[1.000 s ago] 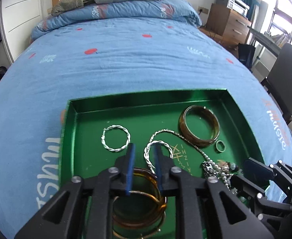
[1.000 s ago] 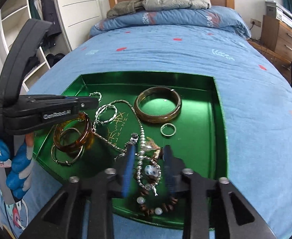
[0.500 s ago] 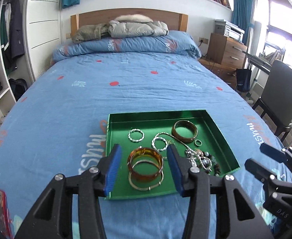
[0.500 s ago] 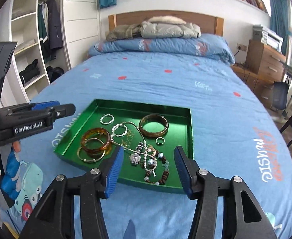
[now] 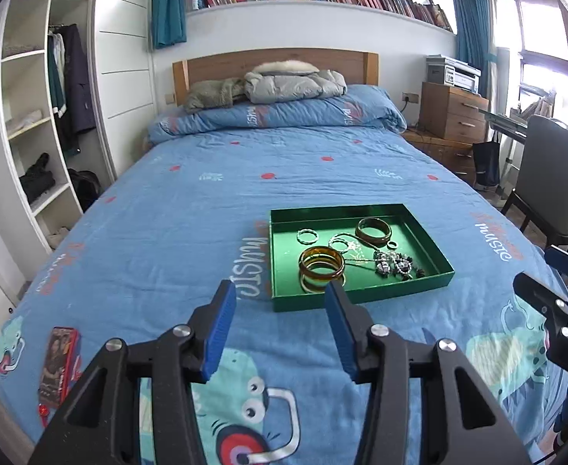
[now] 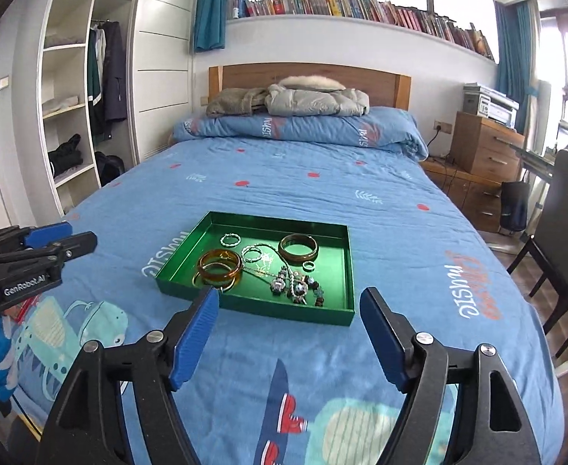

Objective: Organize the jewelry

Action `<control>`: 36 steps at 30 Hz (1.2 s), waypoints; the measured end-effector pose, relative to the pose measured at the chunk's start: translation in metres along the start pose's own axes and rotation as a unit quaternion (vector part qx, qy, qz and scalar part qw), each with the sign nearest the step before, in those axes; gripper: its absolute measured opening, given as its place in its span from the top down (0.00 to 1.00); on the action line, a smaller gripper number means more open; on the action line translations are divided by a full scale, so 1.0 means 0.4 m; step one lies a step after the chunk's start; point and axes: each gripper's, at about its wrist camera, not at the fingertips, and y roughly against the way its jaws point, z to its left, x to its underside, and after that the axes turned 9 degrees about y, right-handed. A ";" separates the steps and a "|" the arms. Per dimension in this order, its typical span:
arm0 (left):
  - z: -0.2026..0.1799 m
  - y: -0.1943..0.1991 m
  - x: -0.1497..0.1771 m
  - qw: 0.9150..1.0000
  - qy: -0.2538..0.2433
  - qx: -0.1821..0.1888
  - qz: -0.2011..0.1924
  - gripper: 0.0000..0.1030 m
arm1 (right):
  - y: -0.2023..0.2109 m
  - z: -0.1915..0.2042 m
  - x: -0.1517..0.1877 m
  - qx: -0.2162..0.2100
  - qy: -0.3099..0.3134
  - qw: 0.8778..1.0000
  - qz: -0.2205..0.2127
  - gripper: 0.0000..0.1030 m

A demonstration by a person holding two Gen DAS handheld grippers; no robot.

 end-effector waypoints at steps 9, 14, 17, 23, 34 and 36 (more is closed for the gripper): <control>0.015 0.149 0.046 1.000 -0.006 0.002 -0.029 0.54 | 0.108 0.009 0.043 0.013 -0.010 1.000 -0.013 0.23; 0.006 0.205 0.053 0.999 -0.007 0.000 -0.046 0.54 | 0.156 -0.006 0.055 0.025 -0.021 0.999 -0.022 0.21; 0.004 0.231 0.058 0.999 -0.006 0.000 -0.052 0.53 | 0.180 -0.013 0.059 0.031 -0.023 0.999 -0.027 0.21; 0.005 0.278 0.070 0.998 -0.001 -0.004 -0.069 0.48 | 0.223 -0.016 0.065 0.039 -0.021 0.998 -0.037 0.17; -0.001 0.333 0.086 0.996 -0.012 0.018 -0.088 0.48 | 0.267 -0.022 0.087 0.050 -0.022 0.998 -0.043 0.13; -0.002 0.337 0.086 0.996 -0.013 0.021 -0.086 0.48 | 0.271 -0.025 0.090 0.053 -0.024 0.997 -0.043 0.12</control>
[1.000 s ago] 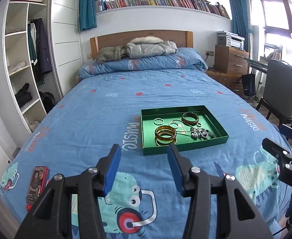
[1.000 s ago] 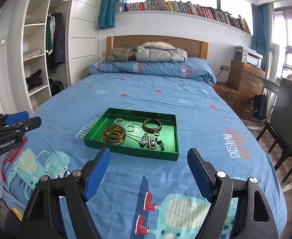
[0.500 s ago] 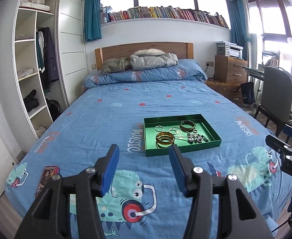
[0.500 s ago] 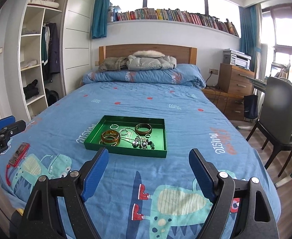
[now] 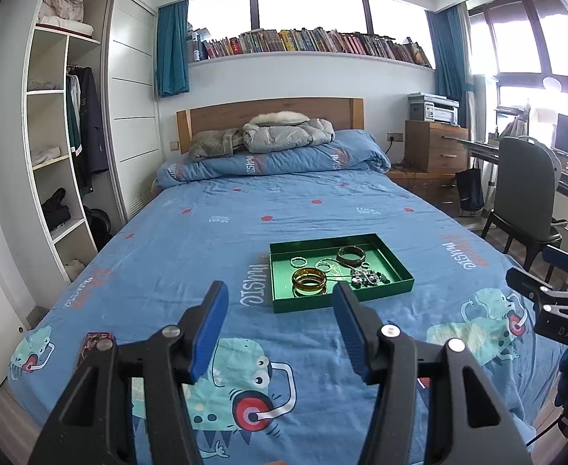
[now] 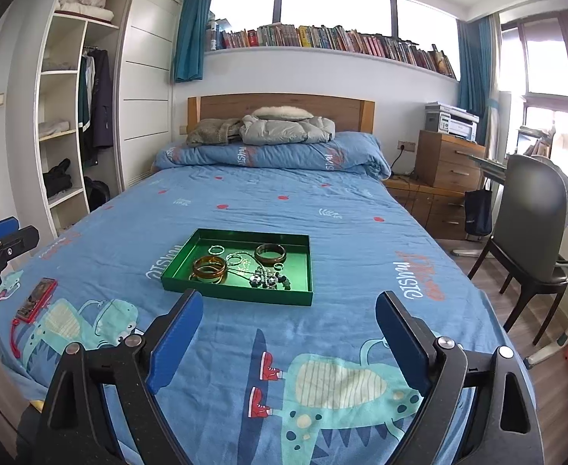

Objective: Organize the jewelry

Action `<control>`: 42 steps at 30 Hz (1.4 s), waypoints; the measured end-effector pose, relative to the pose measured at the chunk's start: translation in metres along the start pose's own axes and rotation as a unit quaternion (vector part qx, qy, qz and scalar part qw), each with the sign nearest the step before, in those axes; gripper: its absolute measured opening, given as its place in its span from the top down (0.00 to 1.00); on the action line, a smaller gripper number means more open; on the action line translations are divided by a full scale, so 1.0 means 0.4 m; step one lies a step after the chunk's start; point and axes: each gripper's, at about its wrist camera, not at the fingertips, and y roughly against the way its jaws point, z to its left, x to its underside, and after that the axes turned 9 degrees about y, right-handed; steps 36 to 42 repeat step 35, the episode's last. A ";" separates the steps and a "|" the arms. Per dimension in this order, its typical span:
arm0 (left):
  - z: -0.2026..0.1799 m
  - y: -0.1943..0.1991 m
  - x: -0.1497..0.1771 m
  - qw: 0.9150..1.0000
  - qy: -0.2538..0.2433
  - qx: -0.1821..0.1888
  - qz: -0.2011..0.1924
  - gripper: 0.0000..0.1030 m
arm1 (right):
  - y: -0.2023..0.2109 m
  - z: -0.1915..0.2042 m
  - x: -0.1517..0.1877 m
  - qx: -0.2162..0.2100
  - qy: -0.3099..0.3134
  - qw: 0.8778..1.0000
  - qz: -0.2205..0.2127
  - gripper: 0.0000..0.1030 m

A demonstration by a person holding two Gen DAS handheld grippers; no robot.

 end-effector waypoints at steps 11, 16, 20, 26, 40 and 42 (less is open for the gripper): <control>-0.005 0.002 0.007 1.000 -0.009 0.002 0.000 0.48 | 0.022 -0.033 0.016 0.018 -0.007 1.000 -0.001 0.08; -0.009 0.002 0.012 1.000 -0.010 0.001 0.001 0.47 | 0.032 -0.047 0.020 0.030 -0.009 0.999 -0.012 0.00; -0.011 0.002 0.017 1.000 -0.010 0.001 0.000 0.47 | 0.033 -0.053 0.024 0.033 -0.008 0.999 -0.014 0.00; -0.013 0.000 0.024 1.000 -0.007 0.000 -0.003 0.45 | 0.031 -0.051 0.023 0.035 -0.005 0.999 -0.013 0.00; -0.014 -0.004 0.027 1.000 -0.006 0.000 0.001 0.45 | 0.031 -0.043 0.020 0.035 -0.002 0.999 -0.014 0.00; -0.014 -0.004 0.027 1.000 -0.006 0.000 0.001 0.45 | 0.031 -0.043 0.020 0.035 -0.002 0.999 -0.014 0.00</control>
